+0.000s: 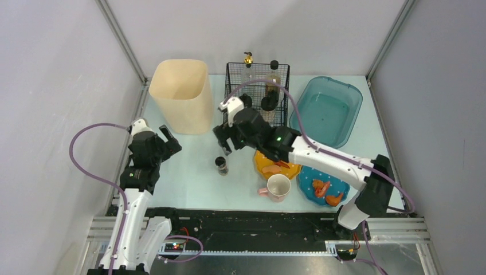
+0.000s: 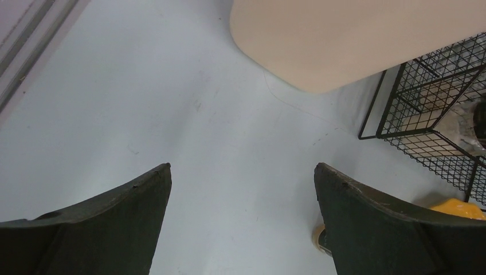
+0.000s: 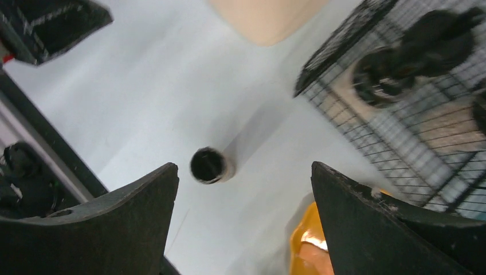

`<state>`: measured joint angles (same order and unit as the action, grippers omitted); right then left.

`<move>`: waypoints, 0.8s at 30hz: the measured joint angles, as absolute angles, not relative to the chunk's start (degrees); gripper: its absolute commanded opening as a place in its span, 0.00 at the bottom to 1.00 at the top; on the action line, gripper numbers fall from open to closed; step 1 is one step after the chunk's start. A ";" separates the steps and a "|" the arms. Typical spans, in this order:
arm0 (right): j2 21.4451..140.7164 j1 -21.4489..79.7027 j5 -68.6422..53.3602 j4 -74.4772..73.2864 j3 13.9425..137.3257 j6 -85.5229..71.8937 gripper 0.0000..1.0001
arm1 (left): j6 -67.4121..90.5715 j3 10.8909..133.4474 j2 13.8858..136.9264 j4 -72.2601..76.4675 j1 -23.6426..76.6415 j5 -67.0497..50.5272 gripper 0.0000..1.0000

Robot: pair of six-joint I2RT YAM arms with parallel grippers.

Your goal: Clear the kitchen counter

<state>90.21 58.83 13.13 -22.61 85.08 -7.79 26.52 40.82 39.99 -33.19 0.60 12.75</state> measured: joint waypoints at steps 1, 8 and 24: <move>91.09 59.77 12.73 -22.68 85.08 -8.01 0.90 | 26.48 40.82 39.99 -33.17 0.60 12.60 0.98; 98.41 63.96 9.96 -23.33 85.06 -10.09 0.90 | 26.46 40.82 39.99 -33.19 0.60 11.79 0.98; 107.57 66.00 10.24 -23.46 85.19 -11.94 0.90 | 26.46 40.82 39.99 -33.17 0.60 11.79 0.98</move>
<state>107.57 66.00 10.24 -23.46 85.19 -11.94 26.46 40.82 39.99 -33.17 0.60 11.79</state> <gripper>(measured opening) 0.905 0.985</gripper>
